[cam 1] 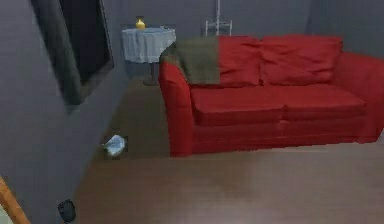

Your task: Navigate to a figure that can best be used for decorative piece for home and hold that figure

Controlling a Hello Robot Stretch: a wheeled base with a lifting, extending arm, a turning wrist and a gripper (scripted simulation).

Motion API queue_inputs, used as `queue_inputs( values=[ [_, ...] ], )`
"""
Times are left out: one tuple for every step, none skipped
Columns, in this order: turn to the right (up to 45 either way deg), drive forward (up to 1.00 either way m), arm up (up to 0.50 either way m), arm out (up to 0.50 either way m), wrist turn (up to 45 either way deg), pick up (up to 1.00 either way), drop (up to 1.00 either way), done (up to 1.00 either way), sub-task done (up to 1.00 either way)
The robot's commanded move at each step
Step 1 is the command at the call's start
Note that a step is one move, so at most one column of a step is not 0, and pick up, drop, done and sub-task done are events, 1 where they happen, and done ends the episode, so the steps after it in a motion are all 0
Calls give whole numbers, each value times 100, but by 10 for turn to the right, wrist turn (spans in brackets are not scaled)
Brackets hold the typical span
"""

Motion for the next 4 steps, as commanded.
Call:
queue_inputs(
  values=[
    [450, 0, 0, 0, 0, 0, 0, 0, 0],
    [180, 0, 0, 0, 0, 0, 0, 0, 0],
    [0, 25, 0, 0, 0, 0, 0, 0, 0],
    [0, 100, 0, 0, 0, 0, 0, 0, 0]
  ],
)
